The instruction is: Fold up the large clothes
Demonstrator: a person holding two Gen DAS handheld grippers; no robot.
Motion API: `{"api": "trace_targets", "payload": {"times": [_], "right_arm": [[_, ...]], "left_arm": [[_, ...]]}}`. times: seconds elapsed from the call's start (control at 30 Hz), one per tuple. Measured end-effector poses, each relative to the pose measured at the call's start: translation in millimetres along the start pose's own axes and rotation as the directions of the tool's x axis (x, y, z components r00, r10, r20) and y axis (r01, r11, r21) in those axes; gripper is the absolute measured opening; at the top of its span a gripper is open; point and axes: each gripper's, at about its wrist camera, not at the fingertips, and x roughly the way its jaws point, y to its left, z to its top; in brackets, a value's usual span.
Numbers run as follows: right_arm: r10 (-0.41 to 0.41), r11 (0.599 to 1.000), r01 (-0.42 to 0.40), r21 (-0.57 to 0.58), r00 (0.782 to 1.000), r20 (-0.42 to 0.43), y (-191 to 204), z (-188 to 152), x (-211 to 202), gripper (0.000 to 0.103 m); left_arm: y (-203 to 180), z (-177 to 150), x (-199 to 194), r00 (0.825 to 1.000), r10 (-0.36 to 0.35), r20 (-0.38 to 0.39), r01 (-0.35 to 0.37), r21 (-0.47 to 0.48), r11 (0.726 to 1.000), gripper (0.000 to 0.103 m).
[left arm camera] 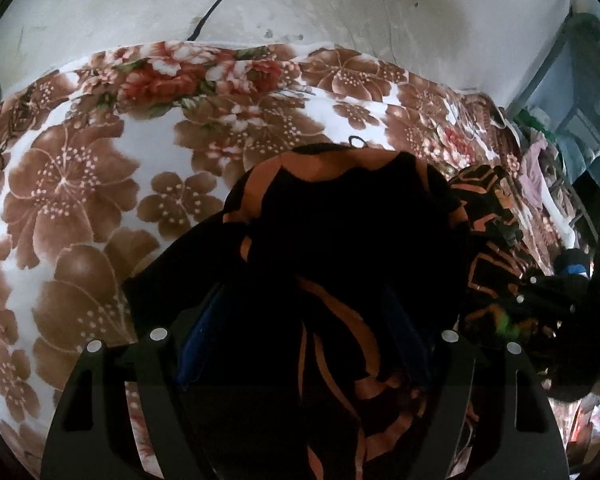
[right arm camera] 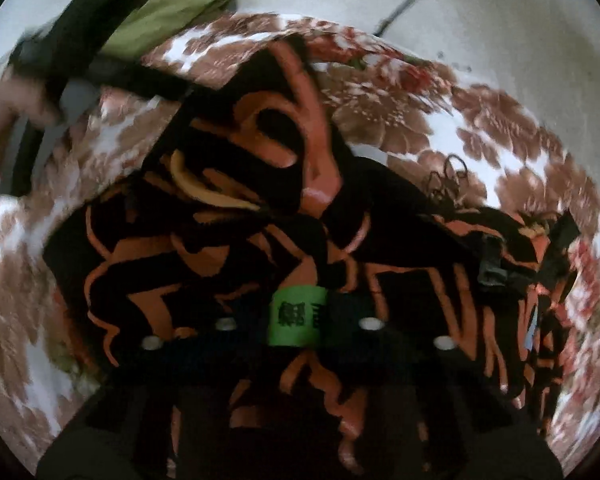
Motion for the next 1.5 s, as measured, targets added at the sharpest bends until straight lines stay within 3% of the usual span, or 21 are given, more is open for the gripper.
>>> {"api": "trace_targets", "payload": {"times": [0.17, 0.33, 0.5, 0.6, 0.67, 0.73, 0.83, 0.93, 1.03, 1.1, 1.2, 1.27, 1.37, 1.5], "right_arm": [[0.092, 0.981, -0.098, 0.168, 0.995, 0.047, -47.9, 18.9, -23.7, 0.016], [0.1, 0.972, -0.117, 0.203, 0.991, 0.091, -81.1, 45.1, -39.8, 0.015], [0.098, 0.968, -0.105, 0.229, 0.994, 0.042, -99.1, 51.0, -5.8, 0.015], [0.107, 0.956, -0.109, 0.274, 0.994, 0.023, -105.6, 43.2, 14.2, 0.027], [0.074, 0.949, -0.073, 0.305, 0.997, 0.008, -111.1, 36.1, 27.4, 0.044], [0.107, 0.925, -0.104, 0.366, 0.994, 0.014, -120.2, 28.7, 34.5, 0.074], [0.178, 0.896, -0.191, 0.401, 0.982, 0.071, -126.1, 24.4, 25.2, 0.092], [0.167, 0.889, -0.198, 0.414, 0.98, 0.111, -129.6, 24.7, 4.6, 0.098], [0.147, 0.868, -0.207, 0.451, 0.975, 0.165, -142.2, 22.8, -24.2, 0.098], [0.114, 0.869, -0.193, 0.457, 0.974, 0.194, -149.2, 22.0, -45.0, 0.098], [0.018, 0.901, -0.097, 0.423, 0.982, 0.188, -155.6, 15.4, -72.2, 0.098], [-0.077, 0.926, 0.015, 0.377, 0.986, 0.15, -158.1, 3.8, -81.6, 0.098], [-0.193, 0.926, 0.169, 0.338, 0.98, 0.041, -166.0, -18.6, -74.5, 0.098], [-0.237, 0.905, 0.24, 0.351, 0.97, -0.052, -186.1, -51.1, -63.8, 0.098]], "left_arm": [[7.1, -1.4, -1.4, 1.0, -0.022, 0.013, 0.023, -0.05, 0.998, 0.077], [8.2, 6.2, -3.3, 0.999, -0.02, 0.025, 0.021, -0.044, 0.999, 0.077], [13.7, 19.4, 6.0, 0.999, -0.045, 0.028, 0.047, -0.068, 0.997, 0.077], [19.2, 23.1, 21.3, 0.988, -0.15, 0.019, 0.152, -0.103, 0.983, 0.077], [20.4, 22.2, 23.3, 0.982, -0.184, 0.036, 0.187, -0.113, 0.976, 0.077], [22.9, 19.7, 20.9, 0.98, -0.191, 0.049, 0.196, -0.116, 0.974, 0.079], [27.0, 14.2, 6.7, 0.975, -0.21, 0.072, 0.216, -0.097, 0.971, 0.081], [37.4, 4.5, -12.0, 0.974, -0.205, 0.098, 0.214, -0.098, 0.972, 0.082], [41.1, -6.8, -12.3, 0.989, -0.144, 0.037, 0.145, -0.039, 0.989, 0.082], [31.2, -11.3, -2.4, 0.995, -0.099, -0.024, 0.101, 0.056, 0.993, 0.082], [17.8, -5.0, 9.8, 0.995, -0.096, -0.039, 0.1, 0.126, 0.987, 0.081], [10.5, 0.7, 17.6, 0.994, -0.101, -0.044, 0.107, 0.151, 0.983, 0.081], [-4.0, 15.2, 26.7, 0.988, -0.15, -0.036, 0.154, 0.165, 0.974, 0.081], [-20.7, 23.8, 38.5, 0.987, -0.151, -0.061, 0.161, 0.205, 0.965, 0.08]]}}
